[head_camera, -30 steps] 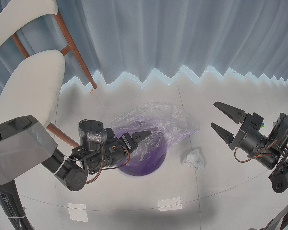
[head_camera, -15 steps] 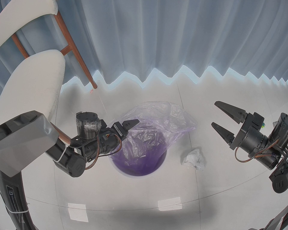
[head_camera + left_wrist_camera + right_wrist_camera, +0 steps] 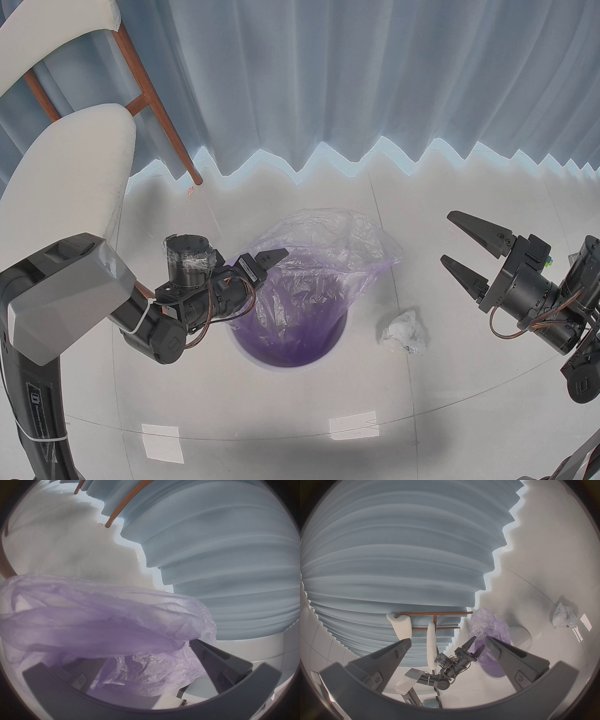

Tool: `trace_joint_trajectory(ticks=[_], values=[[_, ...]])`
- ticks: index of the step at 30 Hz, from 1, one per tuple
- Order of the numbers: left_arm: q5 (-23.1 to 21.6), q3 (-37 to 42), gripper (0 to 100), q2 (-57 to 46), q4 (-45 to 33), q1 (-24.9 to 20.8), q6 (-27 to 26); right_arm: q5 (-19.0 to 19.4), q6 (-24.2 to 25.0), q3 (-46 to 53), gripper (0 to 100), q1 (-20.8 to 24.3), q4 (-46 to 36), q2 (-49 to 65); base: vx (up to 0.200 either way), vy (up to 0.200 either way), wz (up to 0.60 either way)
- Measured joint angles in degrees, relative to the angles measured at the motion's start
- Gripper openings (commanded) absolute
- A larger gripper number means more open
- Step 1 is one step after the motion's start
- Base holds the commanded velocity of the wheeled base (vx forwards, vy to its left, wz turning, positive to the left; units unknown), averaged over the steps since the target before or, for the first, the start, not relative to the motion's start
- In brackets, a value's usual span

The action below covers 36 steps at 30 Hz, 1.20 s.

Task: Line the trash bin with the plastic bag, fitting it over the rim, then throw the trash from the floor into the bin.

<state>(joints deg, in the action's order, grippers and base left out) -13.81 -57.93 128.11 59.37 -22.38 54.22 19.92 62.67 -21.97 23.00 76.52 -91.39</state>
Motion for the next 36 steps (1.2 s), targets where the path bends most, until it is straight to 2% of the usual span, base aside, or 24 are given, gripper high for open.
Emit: trace_joint_trajectory(ticks=[11, 18, 23, 25, 31, 36], values=[[1.1, 3.9, 0, -1.8, -1.4, -0.6, -0.3, 0.0, 0.0, 0.2, 100, 0.1, 0.0, 0.0, 0.000, 0.000, 0.00], [1.6, 14.9, 0, -6.1, -0.9, -1.7, -0.9, 1.2, 0.0, 1.2, 100, 0.5, -0.1, 0.0, 0.000, 0.000, 0.00], [2.2, 22.5, 0, -10.6, -0.9, -4.8, -1.0, 1.8, 0.0, 1.6, 100, 0.6, -0.1, -0.1, 0.000, 0.000, 0.00], [3.6, 24.7, 0, -11.8, -0.9, -6.8, -1.0, 1.9, 0.0, 1.7, 100, 0.6, 0.0, -0.1, 0.000, 0.000, 0.00], [11.5, 29.7, 0, -13.1, -0.9, -14.2, -1.0, 2.1, -0.1, 1.8, 100, 0.6, 0.0, -0.2, 0.000, 0.000, 0.00], [15.6, 33.5, 0, -12.1, -0.6, -17.9, -1.1, 2.1, -0.4, 1.9, 100, 0.1, -0.2, -0.3, 0.000, 0.000, 0.00]])
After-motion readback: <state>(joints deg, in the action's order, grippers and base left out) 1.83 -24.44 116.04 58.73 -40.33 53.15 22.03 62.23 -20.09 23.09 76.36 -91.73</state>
